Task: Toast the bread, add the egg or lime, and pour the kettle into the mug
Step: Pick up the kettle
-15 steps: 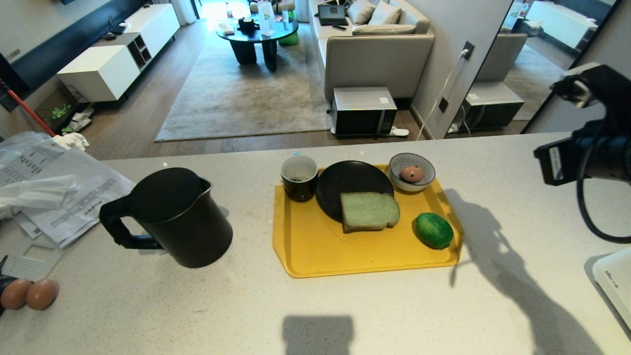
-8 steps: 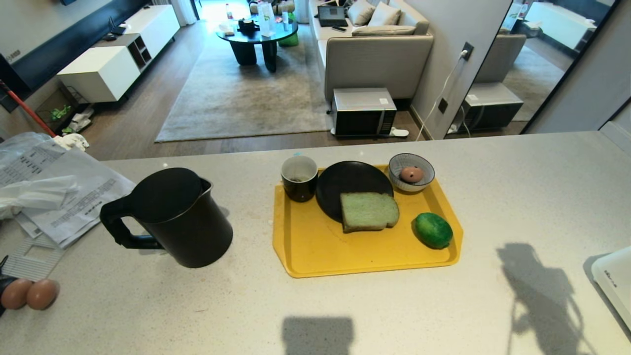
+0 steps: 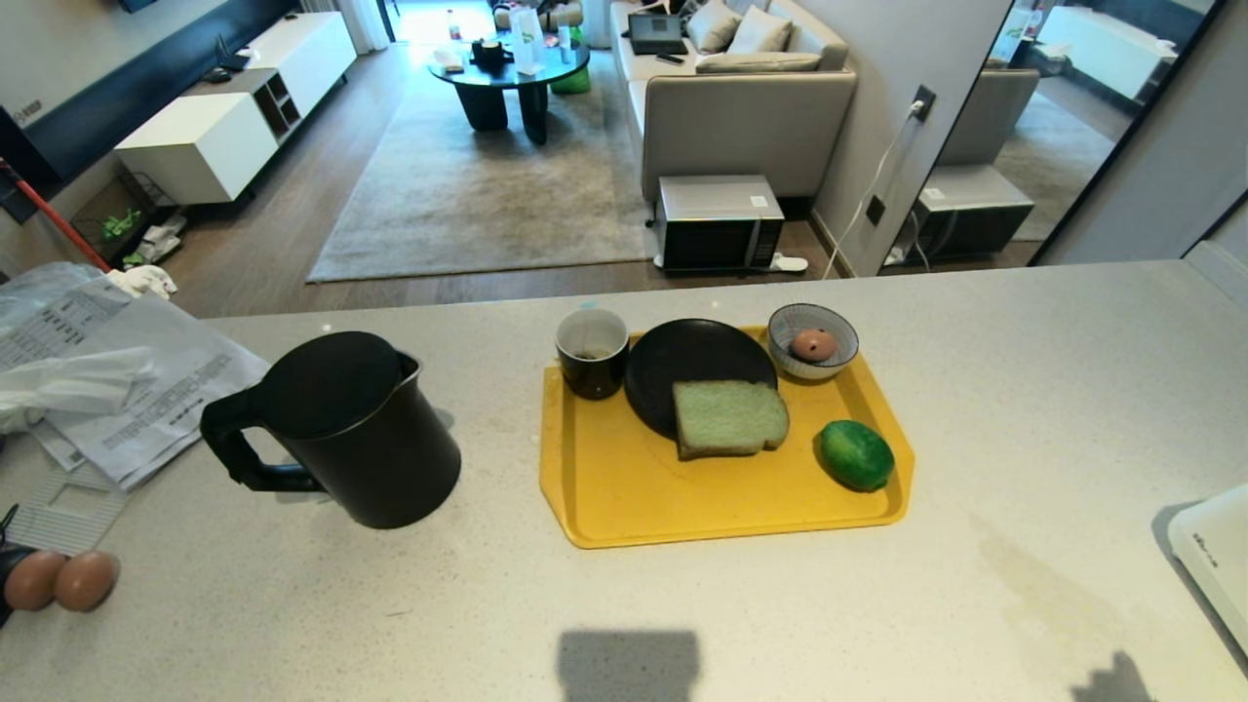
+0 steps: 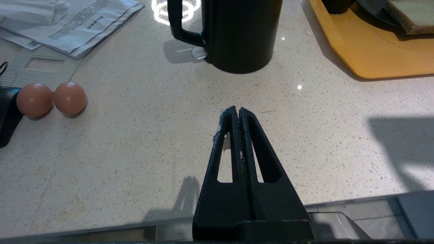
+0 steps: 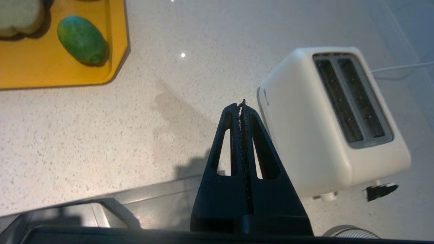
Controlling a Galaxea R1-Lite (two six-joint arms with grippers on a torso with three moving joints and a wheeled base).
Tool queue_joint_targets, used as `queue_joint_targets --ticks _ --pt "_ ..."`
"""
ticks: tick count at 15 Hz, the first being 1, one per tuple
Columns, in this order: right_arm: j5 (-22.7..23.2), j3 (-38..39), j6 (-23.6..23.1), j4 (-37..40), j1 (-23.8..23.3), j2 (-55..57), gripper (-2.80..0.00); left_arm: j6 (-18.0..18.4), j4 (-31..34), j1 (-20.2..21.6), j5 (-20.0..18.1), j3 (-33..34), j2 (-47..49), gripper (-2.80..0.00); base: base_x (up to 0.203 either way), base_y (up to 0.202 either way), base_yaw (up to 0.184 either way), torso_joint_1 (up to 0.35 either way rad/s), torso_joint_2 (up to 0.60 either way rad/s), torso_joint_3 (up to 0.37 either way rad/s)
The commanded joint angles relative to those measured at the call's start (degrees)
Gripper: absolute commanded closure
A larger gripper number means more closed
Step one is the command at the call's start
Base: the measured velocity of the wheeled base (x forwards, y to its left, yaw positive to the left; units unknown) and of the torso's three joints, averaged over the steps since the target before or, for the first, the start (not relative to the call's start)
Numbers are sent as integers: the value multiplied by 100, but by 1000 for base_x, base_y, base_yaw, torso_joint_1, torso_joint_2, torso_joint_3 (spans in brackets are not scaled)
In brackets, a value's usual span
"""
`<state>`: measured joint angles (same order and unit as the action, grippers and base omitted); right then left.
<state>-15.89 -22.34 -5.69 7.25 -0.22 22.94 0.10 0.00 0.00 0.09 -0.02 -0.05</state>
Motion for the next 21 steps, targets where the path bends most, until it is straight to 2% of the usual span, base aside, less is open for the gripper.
queue_joint_targets --ticks 1,3,6,9,12,14,16,19,21 --pt "12 578 -8 -323 -24 -408 0 -1 0 0 -1 -4 5 0 0 0 0 0 0 0" --pt "56 1317 -53 -1040 -92 -608 0 -1 0 0 -1 -6 5 0 0 0 0 0 0 0" --pt "308 2173 -160 -1430 -121 -944 0 -1 0 0 -1 1 5 0 0 0 0 0 0 0" --pt "1236 2214 -341 -1431 -61 -1306 0 -1 0 0 -1 -6 5 0 0 0 0 0 0 0" --pt "1748 2144 -457 -772 -26 -1977 0 -1 0 0 -1 2 5 0 0 0 0 0 0 0" --pt "1844 2019 -463 -330 -22 -2286 0 -1 0 0 -1 -4 5 0 0 0 0 0 0 0" --pt "1841 2110 -358 -550 -22 -2294 0 -1 0 0 -1 -5 5 0 0 0 0 0 0 0" --pt "1659 2242 80 -718 -22 -2294 0 -1 0 0 -1 -6 5 0 0 0 0 0 0 0" --pt "1675 2242 -7 -731 -22 -2294 0 -1 0 0 -1 -6 5 0 0 0 0 0 0 0"
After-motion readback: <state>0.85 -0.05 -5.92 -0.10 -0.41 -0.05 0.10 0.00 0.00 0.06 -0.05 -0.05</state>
